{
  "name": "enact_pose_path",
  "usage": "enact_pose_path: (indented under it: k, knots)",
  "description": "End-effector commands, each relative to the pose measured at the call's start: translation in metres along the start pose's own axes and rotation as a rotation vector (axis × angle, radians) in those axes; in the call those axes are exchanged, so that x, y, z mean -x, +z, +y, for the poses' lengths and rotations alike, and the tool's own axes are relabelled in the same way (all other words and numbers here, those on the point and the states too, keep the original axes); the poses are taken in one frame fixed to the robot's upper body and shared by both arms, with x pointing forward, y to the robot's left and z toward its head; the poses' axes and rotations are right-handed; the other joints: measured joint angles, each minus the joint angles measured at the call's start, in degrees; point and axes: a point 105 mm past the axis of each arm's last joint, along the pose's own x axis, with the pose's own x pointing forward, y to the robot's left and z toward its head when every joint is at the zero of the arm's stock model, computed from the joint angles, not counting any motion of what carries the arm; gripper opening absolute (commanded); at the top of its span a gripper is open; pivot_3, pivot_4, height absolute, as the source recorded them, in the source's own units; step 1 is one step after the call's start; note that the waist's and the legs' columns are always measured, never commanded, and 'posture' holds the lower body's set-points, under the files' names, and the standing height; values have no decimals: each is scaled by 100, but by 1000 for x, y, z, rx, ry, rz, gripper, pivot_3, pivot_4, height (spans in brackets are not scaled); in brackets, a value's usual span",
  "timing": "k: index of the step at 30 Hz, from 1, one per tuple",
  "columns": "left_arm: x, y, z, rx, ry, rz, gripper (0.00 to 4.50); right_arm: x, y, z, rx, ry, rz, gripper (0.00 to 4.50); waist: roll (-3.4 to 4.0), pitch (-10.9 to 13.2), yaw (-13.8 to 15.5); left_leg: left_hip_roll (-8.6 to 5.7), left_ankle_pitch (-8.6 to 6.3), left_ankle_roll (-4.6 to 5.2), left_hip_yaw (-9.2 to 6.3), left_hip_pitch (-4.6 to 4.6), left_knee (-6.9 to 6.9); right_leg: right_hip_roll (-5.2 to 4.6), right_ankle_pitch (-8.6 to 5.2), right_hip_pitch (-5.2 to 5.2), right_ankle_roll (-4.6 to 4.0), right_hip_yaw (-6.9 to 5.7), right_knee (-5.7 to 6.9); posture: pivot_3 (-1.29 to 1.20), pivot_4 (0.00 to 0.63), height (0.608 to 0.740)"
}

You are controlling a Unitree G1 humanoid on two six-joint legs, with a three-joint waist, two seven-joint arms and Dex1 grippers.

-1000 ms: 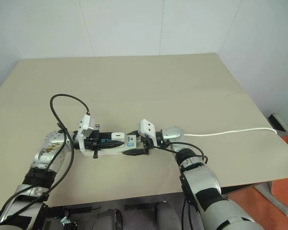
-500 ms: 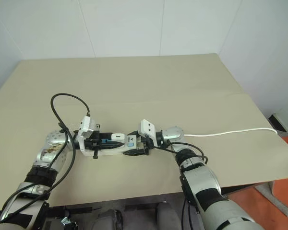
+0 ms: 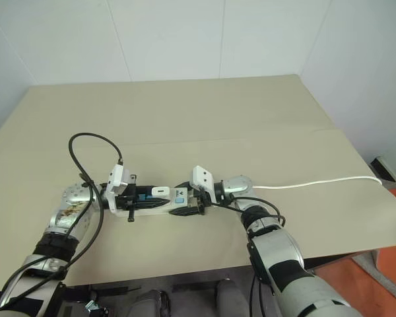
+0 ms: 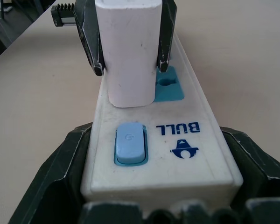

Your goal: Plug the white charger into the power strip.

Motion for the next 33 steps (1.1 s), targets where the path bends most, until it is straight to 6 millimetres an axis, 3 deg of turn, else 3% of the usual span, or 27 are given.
enact_pose_path:
  k: [1, 14, 25, 33]
  knots:
    - [40, -56, -6, 203, 108, 199, 1007, 9, -17, 13, -21, 82, 75, 3439, 4, -6, 0, 0, 0, 0, 0, 1, -1, 0, 0, 1, 0, 0, -1, 0, 150, 740]
    - [49, -80, -18, 225, 111, 271, 1007, 14, -16, 11, -18, 83, 85, 3439, 15, -34, 3, -1, 0, 0, 7, 31, -30, 0, -1, 21, -1, 5, -15, 0, 150, 740]
    - [53, -86, -18, 226, 118, 313, 1007, 13, -14, 9, -11, 79, 88, 3439, 18, -75, 3, -1, 0, 0, 8, 33, -33, 0, -1, 22, -1, 7, -17, 0, 150, 740]
    - [50, -97, -30, 209, 54, 358, 1007, 14, -14, 9, -10, 75, 88, 3439, 22, -122, 7, -2, 0, 0, 9, 44, -41, 0, -3, 33, -2, 8, -23, 0, 150, 740]
